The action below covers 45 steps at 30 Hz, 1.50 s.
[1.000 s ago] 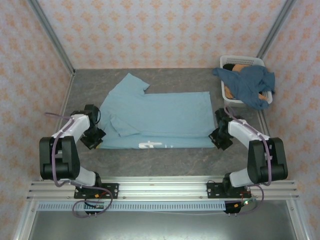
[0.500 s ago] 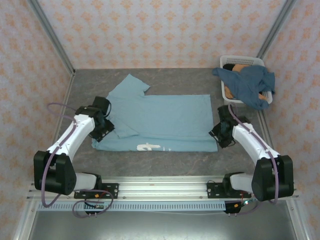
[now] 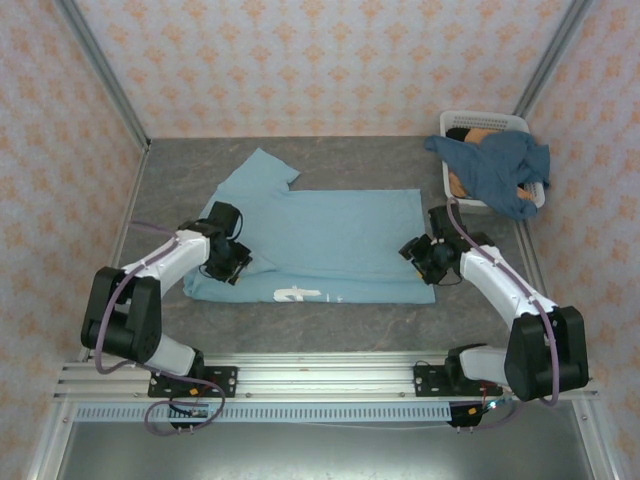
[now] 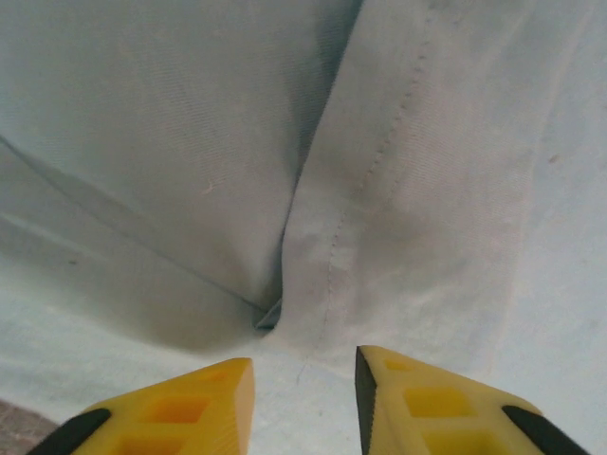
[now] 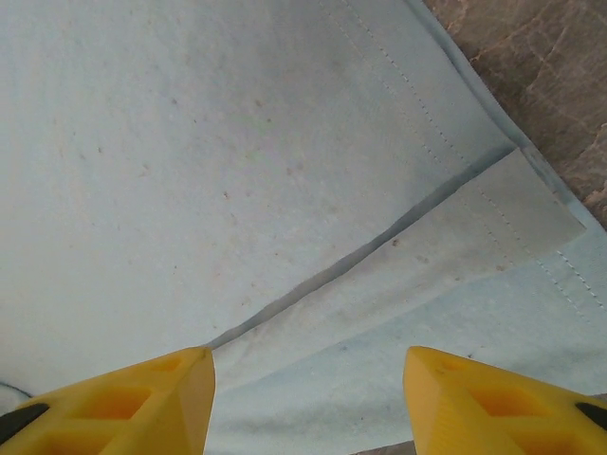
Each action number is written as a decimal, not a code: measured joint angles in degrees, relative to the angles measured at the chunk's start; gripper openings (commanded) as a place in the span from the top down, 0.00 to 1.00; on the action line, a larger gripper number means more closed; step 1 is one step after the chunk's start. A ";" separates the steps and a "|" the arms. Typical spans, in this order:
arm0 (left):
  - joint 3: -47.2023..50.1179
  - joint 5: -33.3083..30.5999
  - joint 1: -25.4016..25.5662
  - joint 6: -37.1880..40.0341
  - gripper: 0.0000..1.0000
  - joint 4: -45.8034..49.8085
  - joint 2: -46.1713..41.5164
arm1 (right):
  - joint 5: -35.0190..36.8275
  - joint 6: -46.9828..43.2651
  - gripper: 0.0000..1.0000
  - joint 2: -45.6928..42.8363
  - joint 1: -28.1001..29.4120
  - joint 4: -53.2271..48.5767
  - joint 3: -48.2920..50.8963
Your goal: Fold and stack the t-shirts
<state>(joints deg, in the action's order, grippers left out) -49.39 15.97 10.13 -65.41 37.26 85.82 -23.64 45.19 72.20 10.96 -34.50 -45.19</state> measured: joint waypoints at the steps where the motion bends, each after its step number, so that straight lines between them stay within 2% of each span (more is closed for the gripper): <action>1: 0.00 -0.02 0.00 -0.02 0.72 -0.28 0.70 | 0.00 0.00 0.44 0.00 0.00 0.04 0.04; 5: -0.22 -0.09 0.02 -0.11 0.80 -0.87 3.28 | 0.00 0.07 0.45 0.00 0.00 0.11 0.24; 8: -1.36 -0.57 0.15 0.28 1.00 -0.59 5.07 | 0.00 0.20 0.46 0.00 0.00 0.11 0.31; 13: -4.26 -2.12 1.25 1.53 1.00 0.55 5.86 | 0.02 0.24 0.48 0.00 0.00 0.11 0.31; 19: -13.55 -5.20 3.52 4.66 1.00 5.05 8.02 | 0.07 0.44 0.48 0.07 0.00 0.11 0.31; 35: -46.25 -14.93 11.45 23.87 1.00 23.98 33.31 | 0.04 0.46 0.49 2.75 0.00 -0.15 0.26; 45: -54.29 -21.40 15.56 35.17 1.00 29.62 40.65 | 0.02 0.46 0.49 2.80 0.00 -0.15 0.26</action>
<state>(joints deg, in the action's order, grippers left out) -103.68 -5.43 25.69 -30.24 66.87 126.48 -23.62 45.65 75.00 10.96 -34.65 -44.93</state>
